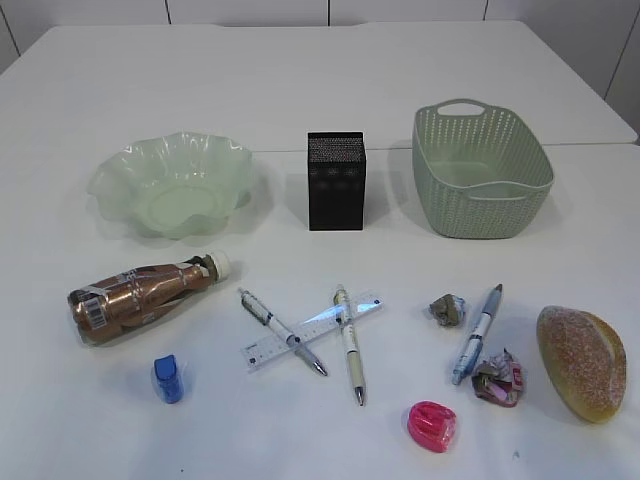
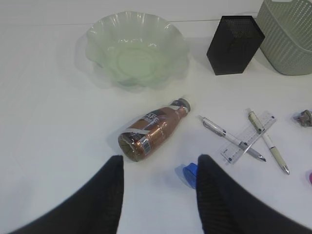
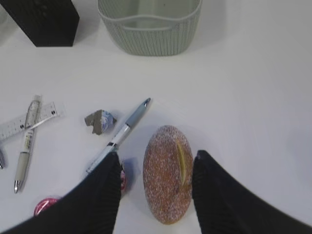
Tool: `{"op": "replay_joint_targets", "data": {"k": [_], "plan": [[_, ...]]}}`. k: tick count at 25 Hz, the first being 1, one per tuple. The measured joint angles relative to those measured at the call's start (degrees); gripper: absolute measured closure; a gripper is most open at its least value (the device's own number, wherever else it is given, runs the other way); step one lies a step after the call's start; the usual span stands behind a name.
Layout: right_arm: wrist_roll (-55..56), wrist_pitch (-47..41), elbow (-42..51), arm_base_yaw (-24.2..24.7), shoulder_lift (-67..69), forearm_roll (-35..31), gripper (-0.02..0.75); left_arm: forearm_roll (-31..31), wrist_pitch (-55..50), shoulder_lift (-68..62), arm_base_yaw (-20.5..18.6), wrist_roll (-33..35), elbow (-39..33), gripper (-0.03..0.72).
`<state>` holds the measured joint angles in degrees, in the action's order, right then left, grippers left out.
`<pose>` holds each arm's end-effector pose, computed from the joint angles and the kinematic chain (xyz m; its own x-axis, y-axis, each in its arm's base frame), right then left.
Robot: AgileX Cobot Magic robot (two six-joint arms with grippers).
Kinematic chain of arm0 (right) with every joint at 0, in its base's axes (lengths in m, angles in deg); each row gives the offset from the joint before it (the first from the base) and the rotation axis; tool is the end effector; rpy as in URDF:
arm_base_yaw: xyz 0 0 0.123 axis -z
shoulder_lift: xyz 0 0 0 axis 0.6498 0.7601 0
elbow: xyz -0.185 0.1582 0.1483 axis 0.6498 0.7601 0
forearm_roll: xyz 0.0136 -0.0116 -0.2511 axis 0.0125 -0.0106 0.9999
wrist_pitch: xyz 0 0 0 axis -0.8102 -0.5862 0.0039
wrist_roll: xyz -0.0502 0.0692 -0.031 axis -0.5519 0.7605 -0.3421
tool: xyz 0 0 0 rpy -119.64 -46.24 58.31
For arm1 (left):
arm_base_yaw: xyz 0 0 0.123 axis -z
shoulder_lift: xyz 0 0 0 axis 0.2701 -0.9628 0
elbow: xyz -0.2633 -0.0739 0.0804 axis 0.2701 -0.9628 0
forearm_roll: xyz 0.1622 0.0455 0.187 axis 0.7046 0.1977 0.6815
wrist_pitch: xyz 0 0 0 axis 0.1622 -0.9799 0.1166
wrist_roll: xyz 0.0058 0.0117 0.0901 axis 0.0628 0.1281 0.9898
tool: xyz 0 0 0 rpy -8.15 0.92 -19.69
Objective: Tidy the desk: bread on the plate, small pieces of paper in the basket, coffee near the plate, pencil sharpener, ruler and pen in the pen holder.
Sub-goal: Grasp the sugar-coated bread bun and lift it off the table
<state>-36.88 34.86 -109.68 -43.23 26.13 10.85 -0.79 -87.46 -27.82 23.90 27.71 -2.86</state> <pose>0.1659 0.0103 0.2925 -0.6663 0.0544 -0.7437 -0.0101 0.9966 0.0818 0.1091 -0.0271 0.3476 -0.5654 -0.0586 -0.8227 0.1672 0.9686 -0.1839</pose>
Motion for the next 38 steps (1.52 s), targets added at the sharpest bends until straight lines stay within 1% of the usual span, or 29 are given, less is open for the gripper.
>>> {"op": "replay_joint_targets", "data": {"k": [3,11,18,19,26,28,30,31,32,35,38], "plan": [[-0.14,0.55,0.69,0.00,-0.97,0.26,0.351,-0.03,0.12,0.00,0.00,0.00,0.00,0.347],[-0.27,3.36,11.26,0.00,-8.16,0.74,0.351,-0.03,0.12,0.00,0.00,0.00,0.00,0.347],[-0.27,5.30,12.66,0.00,-8.44,0.74,0.351,-0.03,0.12,0.00,0.00,0.00,0.00,0.347],[-0.38,5.79,13.07,0.00,-4.93,0.77,0.351,-0.03,0.12,0.00,0.00,0.00,0.00,0.347],[-0.17,6.53,13.07,0.00,4.28,0.86,0.351,-0.03,0.12,0.00,0.00,0.00,0.00,0.347],[-0.17,6.92,13.07,0.00,8.23,0.18,0.317,-0.03,0.12,0.00,0.00,0.00,0.00,0.347],[-0.17,7.04,13.07,0.00,9.07,-0.17,0.308,-0.03,0.12,0.00,0.00,0.00,0.00,0.347],[-0.17,8.07,13.07,0.00,12.41,-1.58,0.239,-0.03,0.12,0.00,0.00,0.00,0.00,0.347],[-0.07,8.52,13.07,0.00,13.57,-2.02,0.223,-0.03,0.12,0.00,0.00,0.00,0.00,0.347],[-0.07,11.27,13.07,0.00,17.15,-3.29,0.196,-0.03,0.12,0.00,0.00,0.00,0.00,0.347],[-0.06,12.60,13.07,0.00,20.19,-3.50,0.192,-0.03,0.12,0.00,0.00,0.00,0.00,0.347]]}}
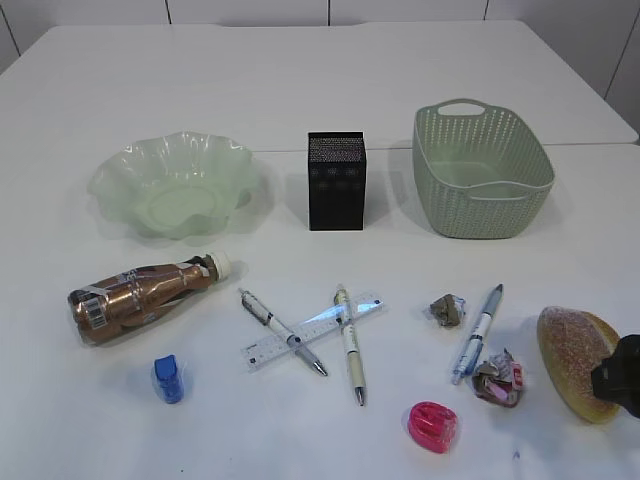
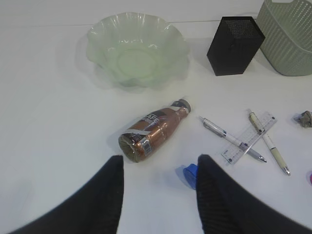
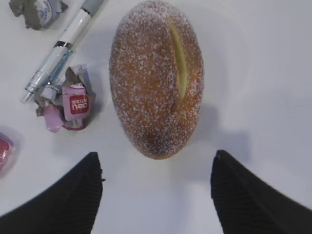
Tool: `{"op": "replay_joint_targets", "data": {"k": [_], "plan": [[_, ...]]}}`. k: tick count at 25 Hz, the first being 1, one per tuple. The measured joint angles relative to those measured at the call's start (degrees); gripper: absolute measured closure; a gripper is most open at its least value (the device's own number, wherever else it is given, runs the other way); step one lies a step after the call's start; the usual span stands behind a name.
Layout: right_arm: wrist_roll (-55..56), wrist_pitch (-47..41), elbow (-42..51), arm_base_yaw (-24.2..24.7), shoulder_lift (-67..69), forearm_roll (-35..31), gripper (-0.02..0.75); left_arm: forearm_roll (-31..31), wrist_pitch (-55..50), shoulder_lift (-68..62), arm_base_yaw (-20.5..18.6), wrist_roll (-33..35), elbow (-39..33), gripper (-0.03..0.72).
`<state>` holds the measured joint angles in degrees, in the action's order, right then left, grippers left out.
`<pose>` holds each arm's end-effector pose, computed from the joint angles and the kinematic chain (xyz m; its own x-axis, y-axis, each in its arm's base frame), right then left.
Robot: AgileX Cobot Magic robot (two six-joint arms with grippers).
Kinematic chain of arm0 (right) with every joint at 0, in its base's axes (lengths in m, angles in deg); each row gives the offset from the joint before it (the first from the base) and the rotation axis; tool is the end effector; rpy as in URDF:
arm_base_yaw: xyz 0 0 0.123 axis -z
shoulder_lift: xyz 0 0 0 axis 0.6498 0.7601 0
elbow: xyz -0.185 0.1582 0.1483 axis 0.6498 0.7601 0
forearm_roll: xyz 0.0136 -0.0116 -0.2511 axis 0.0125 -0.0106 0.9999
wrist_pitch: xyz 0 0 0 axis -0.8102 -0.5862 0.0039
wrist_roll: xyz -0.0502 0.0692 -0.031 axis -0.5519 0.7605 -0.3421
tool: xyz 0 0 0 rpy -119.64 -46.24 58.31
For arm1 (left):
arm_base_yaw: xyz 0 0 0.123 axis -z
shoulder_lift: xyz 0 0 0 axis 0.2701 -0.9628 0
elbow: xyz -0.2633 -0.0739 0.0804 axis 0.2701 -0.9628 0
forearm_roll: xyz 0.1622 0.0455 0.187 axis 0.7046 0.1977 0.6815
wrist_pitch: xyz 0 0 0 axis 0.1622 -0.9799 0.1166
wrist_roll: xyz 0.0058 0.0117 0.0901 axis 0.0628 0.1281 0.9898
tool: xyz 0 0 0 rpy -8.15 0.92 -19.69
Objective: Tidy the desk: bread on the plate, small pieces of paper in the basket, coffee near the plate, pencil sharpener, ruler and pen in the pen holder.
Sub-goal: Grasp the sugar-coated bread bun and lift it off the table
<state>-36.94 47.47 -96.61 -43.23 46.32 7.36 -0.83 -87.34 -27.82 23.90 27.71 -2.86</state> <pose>0.1857 0.0125 0.1744 -0.8833 0.1042 -0.4570 0.0638 0.9926 0.1030 0.1092 -0.0272 0.3477 -0.5638 -0.0595 -0.8238 0.1673 0.9685 -0.1845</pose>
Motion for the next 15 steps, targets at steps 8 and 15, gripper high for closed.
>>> {"op": "replay_joint_targets", "data": {"k": [8,15], "plan": [[0.00,4.05,0.00,0.00,5.70,-0.22,0.185,0.00,0.00,0.00,0.00,0.00,0.00,0.347],[0.10,9.41,0.00,0.00,12.67,-1.99,0.171,0.00,0.00,0.00,0.00,0.02,0.00,0.347]]}}
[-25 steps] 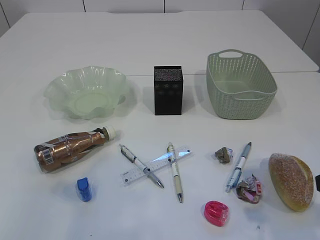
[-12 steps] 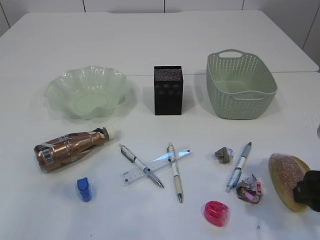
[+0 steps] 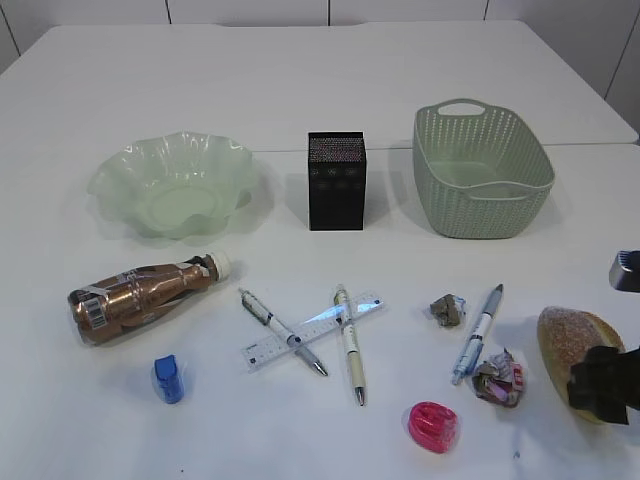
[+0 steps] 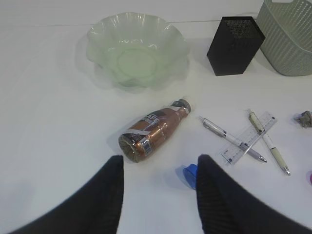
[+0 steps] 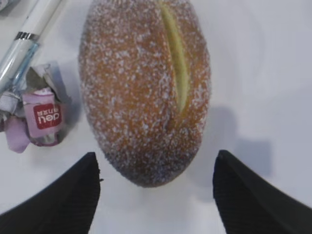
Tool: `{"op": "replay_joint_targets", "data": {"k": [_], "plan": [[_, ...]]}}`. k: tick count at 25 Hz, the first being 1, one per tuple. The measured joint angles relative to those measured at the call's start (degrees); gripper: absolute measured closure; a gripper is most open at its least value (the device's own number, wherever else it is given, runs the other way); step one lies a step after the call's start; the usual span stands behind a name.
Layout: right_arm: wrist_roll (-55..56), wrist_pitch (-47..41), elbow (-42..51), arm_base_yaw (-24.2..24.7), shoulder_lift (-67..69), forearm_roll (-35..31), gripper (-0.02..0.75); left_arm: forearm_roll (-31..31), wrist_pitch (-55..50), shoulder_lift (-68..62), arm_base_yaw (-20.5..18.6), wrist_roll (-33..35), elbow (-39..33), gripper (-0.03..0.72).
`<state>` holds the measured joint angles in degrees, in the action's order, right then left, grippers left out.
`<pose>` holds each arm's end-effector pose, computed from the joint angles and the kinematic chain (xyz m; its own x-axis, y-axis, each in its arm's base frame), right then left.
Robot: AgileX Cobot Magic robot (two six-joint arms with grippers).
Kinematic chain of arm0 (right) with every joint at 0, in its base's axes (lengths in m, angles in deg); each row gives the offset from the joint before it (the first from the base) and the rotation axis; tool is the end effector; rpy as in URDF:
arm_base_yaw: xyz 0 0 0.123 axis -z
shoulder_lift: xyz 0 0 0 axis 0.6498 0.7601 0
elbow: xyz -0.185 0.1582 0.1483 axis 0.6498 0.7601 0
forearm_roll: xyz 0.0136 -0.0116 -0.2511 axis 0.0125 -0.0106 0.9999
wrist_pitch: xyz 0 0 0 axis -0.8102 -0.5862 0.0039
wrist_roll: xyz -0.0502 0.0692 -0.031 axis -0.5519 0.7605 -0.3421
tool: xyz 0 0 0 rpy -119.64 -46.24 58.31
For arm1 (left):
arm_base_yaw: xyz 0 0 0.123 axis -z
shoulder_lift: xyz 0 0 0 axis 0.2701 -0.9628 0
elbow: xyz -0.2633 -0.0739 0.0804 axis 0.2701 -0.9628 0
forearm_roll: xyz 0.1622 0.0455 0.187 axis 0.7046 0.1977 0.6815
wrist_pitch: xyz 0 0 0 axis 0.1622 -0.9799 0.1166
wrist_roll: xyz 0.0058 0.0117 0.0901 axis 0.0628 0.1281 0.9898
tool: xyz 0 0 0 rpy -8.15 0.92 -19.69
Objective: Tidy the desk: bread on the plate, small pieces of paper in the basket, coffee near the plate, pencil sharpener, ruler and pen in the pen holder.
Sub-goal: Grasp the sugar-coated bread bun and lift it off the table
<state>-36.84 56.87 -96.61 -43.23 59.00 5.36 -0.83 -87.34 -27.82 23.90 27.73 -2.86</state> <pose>0.2065 0.0126 0.1373 -0.9036 0.1438 -0.4035 0.1106 0.9884 0.1045 0.1092 -0.0272 0.3477 -0.5638 -0.0592 -0.8238 0.1675 0.9685 -0.1843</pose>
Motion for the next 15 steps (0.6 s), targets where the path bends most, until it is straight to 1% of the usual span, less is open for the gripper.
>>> {"op": "replay_joint_targets", "data": {"k": [6,11,15], "plan": [[0.00,4.12,-0.10,0.00,2.88,-0.38,0.164,0.00,0.00,0.00,0.00,0.00,0.00,0.347],[0.00,5.48,-0.71,0.00,5.37,-0.48,0.166,0.00,0.02,0.00,0.00,0.00,0.00,0.347],[0.00,6.49,-1.18,0.00,6.38,-0.48,0.215,0.00,0.02,0.00,0.00,0.00,0.00,0.347]]}}
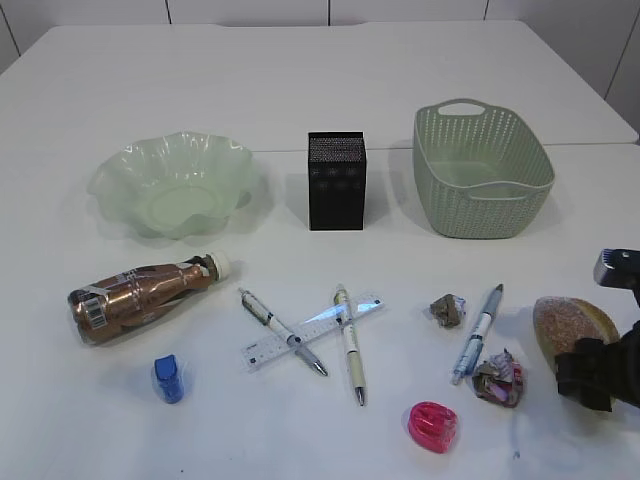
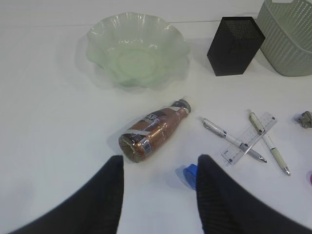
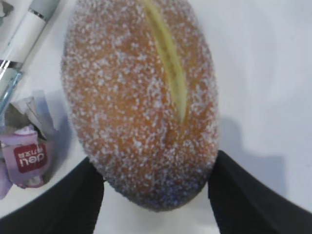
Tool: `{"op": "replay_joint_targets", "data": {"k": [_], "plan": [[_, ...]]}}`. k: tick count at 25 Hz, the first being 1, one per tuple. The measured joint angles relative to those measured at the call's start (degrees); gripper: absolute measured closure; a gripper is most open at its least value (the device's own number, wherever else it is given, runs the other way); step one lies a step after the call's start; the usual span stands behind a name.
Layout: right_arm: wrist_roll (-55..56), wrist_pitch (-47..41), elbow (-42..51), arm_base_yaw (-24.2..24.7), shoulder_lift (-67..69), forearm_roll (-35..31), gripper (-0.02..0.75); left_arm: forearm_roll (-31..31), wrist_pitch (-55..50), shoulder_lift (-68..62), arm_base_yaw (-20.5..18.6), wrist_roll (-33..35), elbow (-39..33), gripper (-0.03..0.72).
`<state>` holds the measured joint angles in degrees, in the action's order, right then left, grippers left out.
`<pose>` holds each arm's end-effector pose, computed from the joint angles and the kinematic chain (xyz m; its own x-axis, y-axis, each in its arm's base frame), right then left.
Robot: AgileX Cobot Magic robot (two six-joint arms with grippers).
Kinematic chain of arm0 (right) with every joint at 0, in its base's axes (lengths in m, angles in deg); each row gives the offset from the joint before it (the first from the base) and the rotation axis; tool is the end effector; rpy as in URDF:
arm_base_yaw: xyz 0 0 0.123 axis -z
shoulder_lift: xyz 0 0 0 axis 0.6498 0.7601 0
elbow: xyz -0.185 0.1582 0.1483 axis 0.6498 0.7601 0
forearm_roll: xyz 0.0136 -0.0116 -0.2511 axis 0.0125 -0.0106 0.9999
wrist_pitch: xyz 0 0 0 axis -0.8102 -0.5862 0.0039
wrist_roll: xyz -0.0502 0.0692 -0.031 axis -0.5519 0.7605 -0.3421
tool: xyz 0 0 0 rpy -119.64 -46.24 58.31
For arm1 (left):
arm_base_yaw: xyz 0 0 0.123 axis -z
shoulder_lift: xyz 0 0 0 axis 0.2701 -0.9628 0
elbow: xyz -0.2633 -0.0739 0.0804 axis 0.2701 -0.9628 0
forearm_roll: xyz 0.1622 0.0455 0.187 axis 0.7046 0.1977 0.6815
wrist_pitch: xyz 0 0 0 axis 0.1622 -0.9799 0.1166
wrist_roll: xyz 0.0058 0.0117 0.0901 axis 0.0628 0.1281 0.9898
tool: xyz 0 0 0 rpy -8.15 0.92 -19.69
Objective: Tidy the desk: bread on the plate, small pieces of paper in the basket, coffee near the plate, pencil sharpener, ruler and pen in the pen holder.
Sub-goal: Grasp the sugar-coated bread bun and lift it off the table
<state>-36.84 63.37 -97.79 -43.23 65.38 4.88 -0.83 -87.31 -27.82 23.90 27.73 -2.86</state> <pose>0.2223 0.0119 0.1218 -0.8921 0.1550 -0.4244 0.1245 0.9873 0.0990 0.1092 -0.0272 0.3478 -0.5633 -0.0593 -0.8241 0.1675 0.9685 -0.1843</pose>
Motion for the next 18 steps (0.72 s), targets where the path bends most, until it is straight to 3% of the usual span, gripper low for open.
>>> {"op": "replay_joint_targets", "data": {"k": [4,6,10,18], "plan": [[0.00,0.71,-0.03,0.00,0.02,-0.11,0.287,0.00,0.10,0.00,0.00,0.00,0.00,0.347],[0.00,1.03,-0.03,0.00,0.02,-0.11,0.378,0.00,0.10,0.00,0.00,0.00,0.00,0.347],[0.00,1.08,-0.03,0.00,0.02,-0.21,0.460,0.00,0.10,0.00,0.00,0.00,0.00,0.347],[0.00,-1.52,-0.80,0.00,-0.82,-0.21,0.477,0.00,0.10,0.00,0.00,0.00,0.00,0.347]]}}
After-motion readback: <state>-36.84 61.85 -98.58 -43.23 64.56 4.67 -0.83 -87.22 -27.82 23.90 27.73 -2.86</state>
